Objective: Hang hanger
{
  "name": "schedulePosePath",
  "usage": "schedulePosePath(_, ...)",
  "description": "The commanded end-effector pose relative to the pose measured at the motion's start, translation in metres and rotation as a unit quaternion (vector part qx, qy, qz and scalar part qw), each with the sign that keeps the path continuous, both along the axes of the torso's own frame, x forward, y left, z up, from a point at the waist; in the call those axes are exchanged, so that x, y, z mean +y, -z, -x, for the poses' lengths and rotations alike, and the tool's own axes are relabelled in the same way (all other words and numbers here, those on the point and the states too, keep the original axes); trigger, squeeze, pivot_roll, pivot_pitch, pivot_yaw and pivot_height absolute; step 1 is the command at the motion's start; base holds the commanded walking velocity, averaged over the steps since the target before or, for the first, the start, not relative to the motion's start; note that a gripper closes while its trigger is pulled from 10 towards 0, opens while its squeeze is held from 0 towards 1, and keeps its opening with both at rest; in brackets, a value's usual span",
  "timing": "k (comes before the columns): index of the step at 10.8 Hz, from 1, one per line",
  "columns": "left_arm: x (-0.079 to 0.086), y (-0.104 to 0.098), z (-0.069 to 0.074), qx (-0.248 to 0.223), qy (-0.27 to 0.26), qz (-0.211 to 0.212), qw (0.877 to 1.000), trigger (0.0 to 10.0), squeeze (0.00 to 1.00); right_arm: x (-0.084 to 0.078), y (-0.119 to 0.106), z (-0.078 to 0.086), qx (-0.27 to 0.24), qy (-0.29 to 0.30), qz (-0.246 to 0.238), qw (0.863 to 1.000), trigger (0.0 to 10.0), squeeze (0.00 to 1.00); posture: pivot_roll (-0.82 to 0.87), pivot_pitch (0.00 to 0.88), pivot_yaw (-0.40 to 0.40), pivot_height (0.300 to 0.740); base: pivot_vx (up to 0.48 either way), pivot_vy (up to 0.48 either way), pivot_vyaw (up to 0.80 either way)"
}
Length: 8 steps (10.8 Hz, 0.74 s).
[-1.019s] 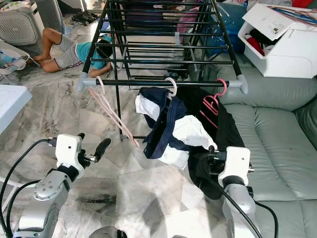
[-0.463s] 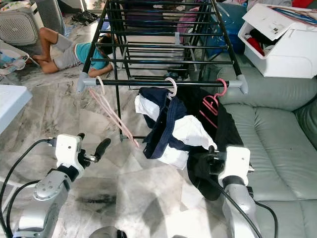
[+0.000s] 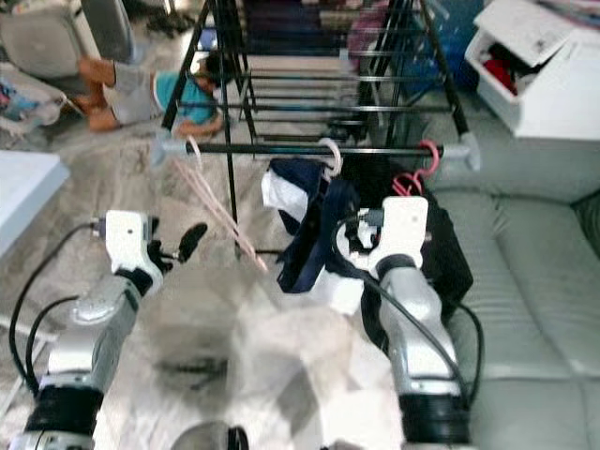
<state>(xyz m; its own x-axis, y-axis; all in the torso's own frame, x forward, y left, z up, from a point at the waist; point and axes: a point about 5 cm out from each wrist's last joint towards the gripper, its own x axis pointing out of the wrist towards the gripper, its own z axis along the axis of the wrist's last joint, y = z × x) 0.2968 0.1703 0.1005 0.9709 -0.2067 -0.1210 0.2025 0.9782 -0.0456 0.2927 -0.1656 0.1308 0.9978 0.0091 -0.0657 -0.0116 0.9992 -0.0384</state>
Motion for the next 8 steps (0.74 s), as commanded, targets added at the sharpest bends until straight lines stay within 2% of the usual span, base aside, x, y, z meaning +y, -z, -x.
schedulePosePath(1,0.007,-0.004,0.004,-0.009,-0.007,-0.016,1.000,10.0,0.00,-0.007,0.009,0.008,0.033,0.019,0.009,0.999,10.0,0.00,0.00,0.000,0.018,0.740,0.000,0.000,0.00)
schedulePosePath(2,0.015,-0.004,0.018,-0.006,-0.004,-0.041,0.999,10.0,0.00,-0.014,0.027,0.023,0.061,0.030,0.009,0.998,10.0,0.00,0.02,0.000,0.017,0.740,0.000,0.000,0.00)
schedulePosePath(3,0.020,0.000,0.027,0.016,-0.014,-0.026,0.999,10.0,0.00,-0.016,0.038,0.037,0.091,0.027,-0.019,0.995,10.0,0.00,0.02,0.000,0.020,0.740,0.000,0.000,0.00)
schedulePosePath(4,0.023,0.000,0.033,0.019,-0.014,-0.041,0.999,10.0,0.00,-0.017,0.043,0.045,0.105,0.027,-0.009,0.994,10.0,0.00,0.03,0.000,0.028,0.740,0.000,0.000,0.00)
schedulePosePath(5,0.024,0.001,0.036,0.029,-0.023,-0.024,0.999,10.0,0.00,-0.015,0.042,0.048,0.104,0.026,-0.011,0.994,10.0,0.00,0.03,0.000,0.030,0.740,0.000,0.000,0.00)
schedulePosePath(6,0.020,-0.005,0.035,0.004,-0.031,-0.012,0.999,10.0,0.00,-0.015,0.038,0.044,0.091,0.029,0.012,0.995,10.0,0.00,0.02,0.000,0.025,0.740,0.000,0.000,0.00)
schedulePosePath(8,0.011,-0.007,0.036,0.009,-0.012,-0.003,1.000,10.0,0.00,-0.019,0.035,0.040,0.090,0.032,0.002,0.995,10.0,0.00,0.02,0.000,0.023,0.740,0.000,0.000,0.80)
